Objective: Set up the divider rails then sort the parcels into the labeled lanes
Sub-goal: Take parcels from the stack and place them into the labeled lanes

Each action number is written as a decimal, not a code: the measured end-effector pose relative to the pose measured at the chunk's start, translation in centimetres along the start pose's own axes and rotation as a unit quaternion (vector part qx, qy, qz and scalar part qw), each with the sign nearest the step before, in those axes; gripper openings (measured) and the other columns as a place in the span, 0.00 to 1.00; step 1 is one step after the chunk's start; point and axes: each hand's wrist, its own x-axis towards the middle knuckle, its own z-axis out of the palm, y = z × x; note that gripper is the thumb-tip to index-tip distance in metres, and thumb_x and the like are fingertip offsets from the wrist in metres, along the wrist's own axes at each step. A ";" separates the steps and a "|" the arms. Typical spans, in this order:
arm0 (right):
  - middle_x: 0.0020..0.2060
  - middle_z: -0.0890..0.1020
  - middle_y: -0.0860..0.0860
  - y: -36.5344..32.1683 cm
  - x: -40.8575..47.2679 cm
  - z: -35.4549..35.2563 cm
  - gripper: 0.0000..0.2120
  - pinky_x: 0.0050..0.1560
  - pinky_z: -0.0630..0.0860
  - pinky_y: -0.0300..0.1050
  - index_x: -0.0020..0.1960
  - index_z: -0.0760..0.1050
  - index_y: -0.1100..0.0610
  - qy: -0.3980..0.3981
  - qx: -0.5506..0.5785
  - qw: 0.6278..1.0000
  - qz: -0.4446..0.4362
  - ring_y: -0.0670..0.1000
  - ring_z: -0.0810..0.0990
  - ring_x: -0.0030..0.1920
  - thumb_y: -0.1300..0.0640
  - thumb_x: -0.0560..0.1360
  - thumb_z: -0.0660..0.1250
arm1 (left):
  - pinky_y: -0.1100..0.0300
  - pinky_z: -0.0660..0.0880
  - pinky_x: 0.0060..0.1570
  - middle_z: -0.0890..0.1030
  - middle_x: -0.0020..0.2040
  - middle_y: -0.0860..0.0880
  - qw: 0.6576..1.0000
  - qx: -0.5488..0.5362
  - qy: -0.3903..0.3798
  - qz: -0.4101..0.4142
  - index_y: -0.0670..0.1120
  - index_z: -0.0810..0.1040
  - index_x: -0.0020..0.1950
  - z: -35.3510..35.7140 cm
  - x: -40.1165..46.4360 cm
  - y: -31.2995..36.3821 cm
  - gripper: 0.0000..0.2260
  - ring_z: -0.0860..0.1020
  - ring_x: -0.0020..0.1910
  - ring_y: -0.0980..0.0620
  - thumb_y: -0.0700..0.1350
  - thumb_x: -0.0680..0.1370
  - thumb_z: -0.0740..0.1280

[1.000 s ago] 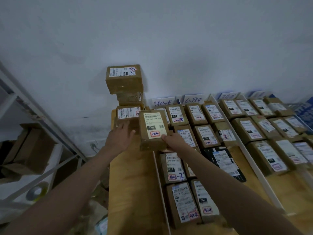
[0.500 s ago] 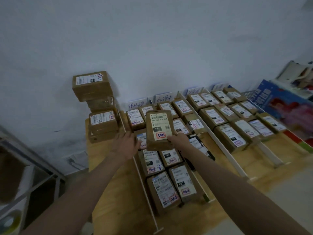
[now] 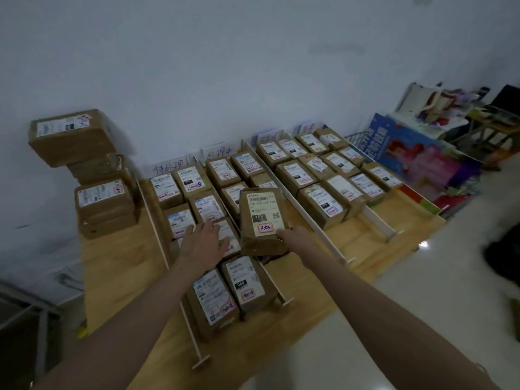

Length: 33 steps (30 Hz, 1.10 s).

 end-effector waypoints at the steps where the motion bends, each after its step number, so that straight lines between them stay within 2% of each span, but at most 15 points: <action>1: 0.51 0.79 0.53 0.9 -0.1 -1.3 0.13 0.48 0.78 0.46 0.57 0.75 0.60 -0.001 0.010 1.000 0.007 0.52 0.78 0.51 0.52 0.79 0.65 | 0.49 0.61 0.72 0.68 0.74 0.47 1.000 -0.002 0.001 0.002 0.47 0.67 0.75 0.2 -0.1 1.6 0.27 0.67 0.72 0.47 0.60 0.83 0.48; 4: 0.54 0.81 0.55 3.9 0.1 -5.3 0.16 0.53 0.80 0.50 0.60 0.76 0.62 0.009 0.020 1.000 0.005 0.53 0.79 0.53 0.52 0.78 0.66 | 0.48 0.63 0.71 0.70 0.72 0.48 1.000 -0.004 0.012 0.012 0.47 0.69 0.74 0.5 -0.3 7.0 0.26 0.69 0.70 0.47 0.61 0.83 0.49; 5: 0.54 0.80 0.55 4.9 0.0 -6.7 0.17 0.52 0.81 0.49 0.61 0.76 0.62 0.013 0.019 1.000 0.008 0.52 0.79 0.52 0.52 0.78 0.66 | 0.49 0.64 0.70 0.71 0.72 0.48 1.000 -0.008 0.013 0.018 0.47 0.69 0.73 0.6 -0.4 8.9 0.26 0.70 0.70 0.47 0.60 0.83 0.49; 7: 0.51 0.79 0.54 6.8 0.2 -9.4 0.16 0.42 0.78 0.43 0.60 0.75 0.63 0.018 0.024 0.999 0.017 0.49 0.78 0.45 0.53 0.78 0.66 | 0.51 0.64 0.69 0.72 0.71 0.48 0.999 -0.017 0.013 0.029 0.48 0.70 0.73 0.7 -0.4 12.6 0.25 0.70 0.69 0.48 0.60 0.83 0.50; 9: 0.48 0.78 0.53 8.5 0.4 -12.0 0.16 0.41 0.75 0.42 0.59 0.75 0.64 0.027 0.026 0.999 0.020 0.48 0.75 0.42 0.52 0.79 0.65 | 0.51 0.64 0.69 0.73 0.70 0.49 0.999 -0.014 0.019 0.032 0.48 0.71 0.72 0.8 -0.5 15.8 0.25 0.71 0.68 0.48 0.60 0.82 0.51; 13: 0.53 0.79 0.55 11.5 1.3 -16.2 0.17 0.46 0.77 0.45 0.59 0.75 0.64 0.039 0.034 0.998 0.034 0.51 0.77 0.48 0.51 0.79 0.66 | 0.51 0.64 0.69 0.74 0.68 0.49 0.999 -0.002 0.017 0.040 0.48 0.72 0.70 1.3 -0.3 20.6 0.24 0.72 0.67 0.49 0.61 0.82 0.52; 15: 0.55 0.79 0.56 12.8 1.9 -18.1 0.18 0.48 0.78 0.47 0.61 0.75 0.64 0.041 0.039 0.998 0.040 0.53 0.78 0.51 0.51 0.78 0.66 | 0.51 0.64 0.69 0.74 0.69 0.49 0.999 -0.002 0.017 0.046 0.48 0.71 0.71 1.3 0.3 22.3 0.25 0.71 0.68 0.48 0.61 0.82 0.51; 18: 0.55 0.79 0.56 14.0 3.2 -20.7 0.18 0.45 0.78 0.45 0.61 0.74 0.64 0.051 0.041 0.997 0.041 0.54 0.77 0.52 0.52 0.79 0.66 | 0.50 0.64 0.69 0.73 0.69 0.48 0.998 0.000 0.026 0.055 0.46 0.71 0.71 1.3 1.6 24.3 0.25 0.71 0.68 0.47 0.60 0.82 0.51; 21: 0.54 0.79 0.55 14.9 4.8 -22.8 0.16 0.50 0.79 0.49 0.61 0.75 0.63 0.062 0.047 0.996 0.040 0.53 0.77 0.51 0.53 0.79 0.65 | 0.50 0.64 0.69 0.74 0.67 0.47 0.997 -0.003 0.029 0.068 0.45 0.71 0.69 1.6 3.6 26.2 0.23 0.72 0.66 0.47 0.59 0.83 0.51; 27: 0.57 0.80 0.56 16.1 9.3 -27.2 0.18 0.36 0.72 0.38 0.68 0.73 0.63 0.062 0.021 0.998 0.023 0.53 0.77 0.52 0.57 0.80 0.64 | 0.52 0.68 0.66 0.77 0.61 0.48 0.995 -0.053 0.032 0.080 0.48 0.74 0.61 2.7 10.5 29.3 0.20 0.75 0.61 0.49 0.58 0.83 0.51; 33: 0.51 0.81 0.54 17.6 13.7 -30.5 0.15 0.35 0.72 0.36 0.63 0.77 0.64 0.037 -0.036 0.998 0.042 0.51 0.78 0.48 0.59 0.79 0.65 | 0.51 0.67 0.64 0.75 0.62 0.47 0.994 -0.087 -0.003 0.066 0.47 0.73 0.64 3.9 15.4 31.8 0.19 0.75 0.60 0.48 0.57 0.83 0.52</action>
